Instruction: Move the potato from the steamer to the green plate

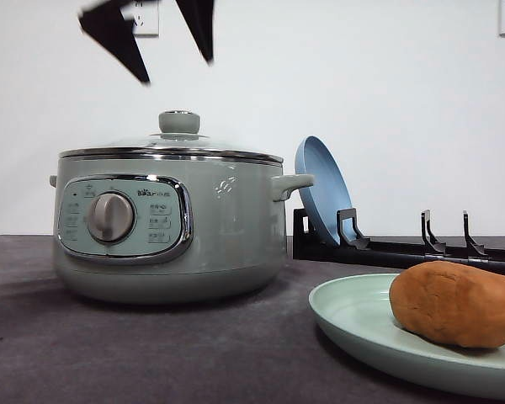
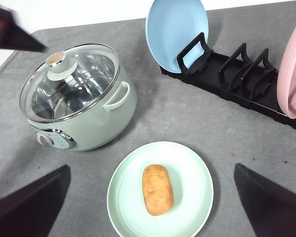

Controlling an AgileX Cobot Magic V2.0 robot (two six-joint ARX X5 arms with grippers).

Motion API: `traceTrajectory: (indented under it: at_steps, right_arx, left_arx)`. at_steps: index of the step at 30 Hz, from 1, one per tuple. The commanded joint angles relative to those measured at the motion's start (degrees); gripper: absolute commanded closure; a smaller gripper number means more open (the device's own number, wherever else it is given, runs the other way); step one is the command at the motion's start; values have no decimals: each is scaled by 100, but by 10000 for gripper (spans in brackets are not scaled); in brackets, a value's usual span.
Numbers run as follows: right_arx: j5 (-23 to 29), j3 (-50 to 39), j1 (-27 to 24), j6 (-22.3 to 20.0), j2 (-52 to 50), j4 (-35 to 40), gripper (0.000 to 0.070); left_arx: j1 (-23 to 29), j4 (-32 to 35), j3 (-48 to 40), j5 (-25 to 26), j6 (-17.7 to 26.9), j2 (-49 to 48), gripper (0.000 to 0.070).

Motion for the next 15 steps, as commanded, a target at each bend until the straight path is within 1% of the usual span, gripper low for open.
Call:
traceTrajectory:
  at_steps: [1,4,9,12,15]
  right_arx:
    - [4,90,26,-3,11,33,0]
    - [2,90,26,-77,11,33,0]
    - [-28,90,26,-443,11,33,0]
    - [-63,90,26,-654,11,35,0]
    - [-181,90,31,-803,11,35,0]
  left_arx:
    - [-24,-59,189,14,-51,-229,0]
    - [-46,-118,154,15,-84,-698,0]
    - [-173,-27,-230,34,-4,-1609,0]
    - [-227,371,-1006,131,-2,-2382,0]
    - [-229,929,-2150,241,-6,-3328,0]
